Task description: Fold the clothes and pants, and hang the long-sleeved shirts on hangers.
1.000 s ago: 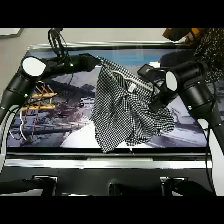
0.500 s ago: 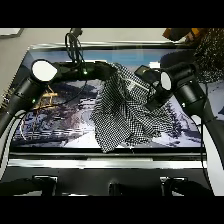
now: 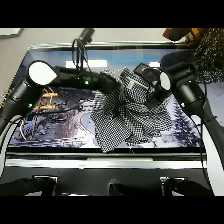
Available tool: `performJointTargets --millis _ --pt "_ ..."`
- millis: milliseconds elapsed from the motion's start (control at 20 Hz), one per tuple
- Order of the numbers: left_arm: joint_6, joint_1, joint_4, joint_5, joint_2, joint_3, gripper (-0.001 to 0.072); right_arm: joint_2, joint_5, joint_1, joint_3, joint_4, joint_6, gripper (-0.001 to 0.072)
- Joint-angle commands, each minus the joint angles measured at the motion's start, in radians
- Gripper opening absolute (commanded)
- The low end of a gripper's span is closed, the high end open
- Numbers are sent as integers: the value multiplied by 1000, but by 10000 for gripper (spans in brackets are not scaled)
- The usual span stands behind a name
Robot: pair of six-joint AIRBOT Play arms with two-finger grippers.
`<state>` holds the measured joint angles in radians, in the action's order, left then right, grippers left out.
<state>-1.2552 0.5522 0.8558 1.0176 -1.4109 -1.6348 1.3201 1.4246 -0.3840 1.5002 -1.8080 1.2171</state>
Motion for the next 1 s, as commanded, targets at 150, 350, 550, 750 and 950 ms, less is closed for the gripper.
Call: performJointTargets --millis 150,350,550,750,950 --pt "-18 78 80 128 3 48 23 -81 38 -1 3 -11 2 25" --pt "-140 151 264 174 5 48 23 -154 93 -2 3 5 2 25" --pt "-201 185 305 190 11 48 26 -214 109 -2 3 42 -6 25" --pt "-219 138 318 188 35 47 619 -219 94 -2 1 54 -40 25" --pt "-184 16 457 192 142 48 619 -218 41 -2 -13 86 -154 25"
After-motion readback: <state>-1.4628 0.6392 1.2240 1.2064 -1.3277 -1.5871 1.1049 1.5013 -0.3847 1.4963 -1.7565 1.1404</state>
